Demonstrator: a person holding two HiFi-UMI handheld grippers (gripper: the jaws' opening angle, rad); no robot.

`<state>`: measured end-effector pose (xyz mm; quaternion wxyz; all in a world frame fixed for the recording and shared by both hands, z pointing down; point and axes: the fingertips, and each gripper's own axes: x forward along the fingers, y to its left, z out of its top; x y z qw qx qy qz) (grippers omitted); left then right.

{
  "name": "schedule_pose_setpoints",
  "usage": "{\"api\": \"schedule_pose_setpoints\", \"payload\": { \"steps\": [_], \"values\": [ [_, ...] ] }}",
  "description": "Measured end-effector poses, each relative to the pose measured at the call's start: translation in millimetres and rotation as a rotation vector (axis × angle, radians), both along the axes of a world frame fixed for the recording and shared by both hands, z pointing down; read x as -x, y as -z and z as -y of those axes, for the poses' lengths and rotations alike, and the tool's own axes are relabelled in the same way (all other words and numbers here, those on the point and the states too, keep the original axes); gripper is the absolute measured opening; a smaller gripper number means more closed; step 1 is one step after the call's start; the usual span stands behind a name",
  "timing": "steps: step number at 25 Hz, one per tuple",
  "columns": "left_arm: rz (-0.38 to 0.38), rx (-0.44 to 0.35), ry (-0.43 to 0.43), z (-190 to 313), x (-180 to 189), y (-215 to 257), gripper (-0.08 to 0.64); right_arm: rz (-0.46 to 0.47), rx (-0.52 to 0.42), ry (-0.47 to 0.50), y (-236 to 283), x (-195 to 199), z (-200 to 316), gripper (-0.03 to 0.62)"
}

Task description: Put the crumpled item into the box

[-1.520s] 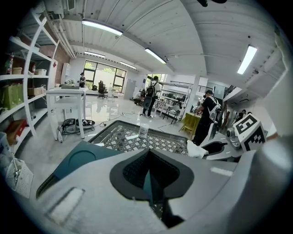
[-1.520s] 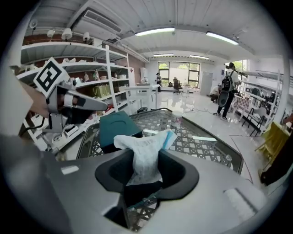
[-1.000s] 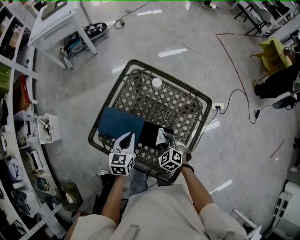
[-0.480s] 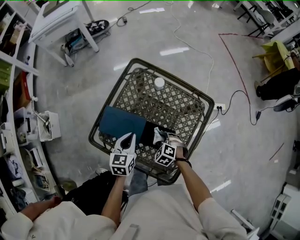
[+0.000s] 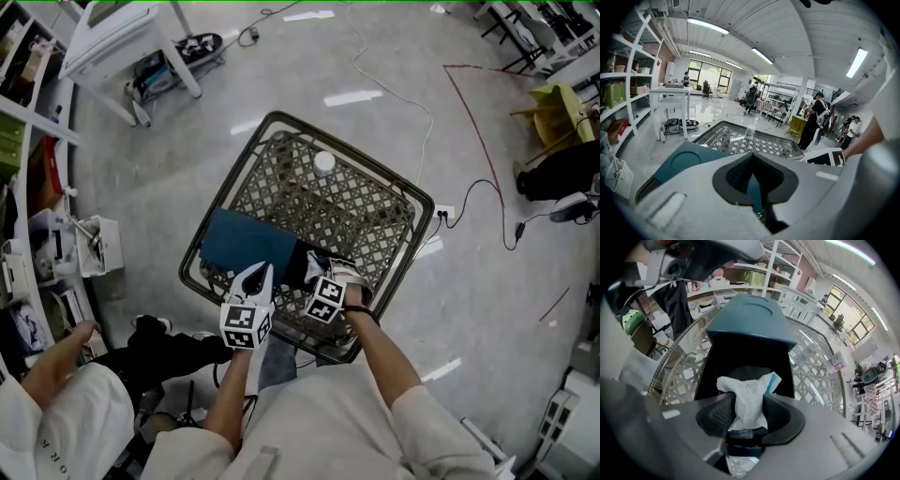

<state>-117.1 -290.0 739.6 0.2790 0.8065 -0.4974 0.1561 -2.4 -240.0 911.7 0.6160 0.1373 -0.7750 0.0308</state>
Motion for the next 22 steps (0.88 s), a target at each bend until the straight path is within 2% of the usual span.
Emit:
{"api": "schedule_pose_setpoints", "payload": {
  "steps": [8,11,16,22],
  "values": [
    [-0.004,-0.003,0.001,-0.1,-1.1,1.4,0.006,0.006,0.054,-0.001,-0.4,0.2,-1.3,0.173],
    [-0.006,-0.007,0.001,1.0,0.8,4.4,0.006,0.020,0.057,0.008,1.5,2.6,-2.8,0.208],
    [-0.005,-0.010,0.000,-0.9,3.9,5.2,0.006,0.089,0.034,-0.003,17.3,13.5,-1.9,0.269],
    [-0.008,-0.020,-0.013,-3.8,-3.1,9.3,0.006,0.130,-0.016,-0.008,35.6,14.7,0.0,0.273]
  ]
}}
